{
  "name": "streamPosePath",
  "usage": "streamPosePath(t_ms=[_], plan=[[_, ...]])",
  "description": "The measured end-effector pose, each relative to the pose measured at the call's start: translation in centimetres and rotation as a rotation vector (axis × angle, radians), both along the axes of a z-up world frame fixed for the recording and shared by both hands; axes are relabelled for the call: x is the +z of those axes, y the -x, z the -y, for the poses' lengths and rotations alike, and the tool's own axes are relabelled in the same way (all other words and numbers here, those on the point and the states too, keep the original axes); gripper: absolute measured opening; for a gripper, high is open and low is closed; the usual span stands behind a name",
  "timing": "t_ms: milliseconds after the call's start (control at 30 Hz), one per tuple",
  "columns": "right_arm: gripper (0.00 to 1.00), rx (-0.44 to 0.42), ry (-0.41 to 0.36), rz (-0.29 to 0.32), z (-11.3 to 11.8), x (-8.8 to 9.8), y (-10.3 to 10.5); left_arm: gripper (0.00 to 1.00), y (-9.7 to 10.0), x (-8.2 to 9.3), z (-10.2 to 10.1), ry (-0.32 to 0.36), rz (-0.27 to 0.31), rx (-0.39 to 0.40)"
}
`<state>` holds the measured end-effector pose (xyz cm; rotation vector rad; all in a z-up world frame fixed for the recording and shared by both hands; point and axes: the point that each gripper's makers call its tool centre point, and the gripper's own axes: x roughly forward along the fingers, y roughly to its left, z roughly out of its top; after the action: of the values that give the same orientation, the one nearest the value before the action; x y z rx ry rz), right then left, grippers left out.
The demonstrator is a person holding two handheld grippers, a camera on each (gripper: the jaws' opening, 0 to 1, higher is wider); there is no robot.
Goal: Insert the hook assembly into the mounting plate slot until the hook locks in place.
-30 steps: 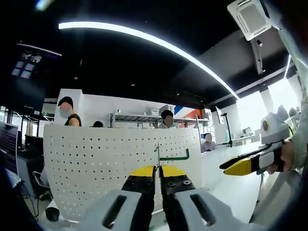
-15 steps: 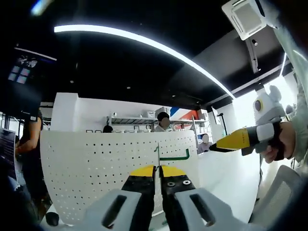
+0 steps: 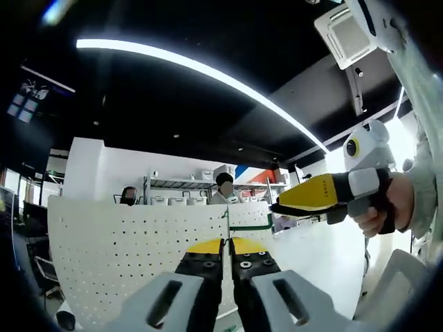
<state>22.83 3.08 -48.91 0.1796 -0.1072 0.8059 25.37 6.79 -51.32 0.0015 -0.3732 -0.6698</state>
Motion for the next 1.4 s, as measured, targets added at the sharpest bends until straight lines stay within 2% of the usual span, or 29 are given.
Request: streamPosePath(t_ms=[400, 1000, 1400], plan=[[0.14, 0.018, -0.001, -0.001, -0.6, 0.2, -0.1, 0.04, 0.9, 0.7, 1.3, -0.013, 0.023, -0.039], [0.13, 0.027, -0.012, -0.012, -0.8, 0.3, -0.2, 0.04, 1.4, 1.2, 2.0, -0.013, 0.037, -0.06], [0.08, 0.038, -0.02, -0.019, -0.9, 0.1, -0.1, 0.04, 1.8, 1.5, 2.3, -0.01, 0.048, -0.073]])
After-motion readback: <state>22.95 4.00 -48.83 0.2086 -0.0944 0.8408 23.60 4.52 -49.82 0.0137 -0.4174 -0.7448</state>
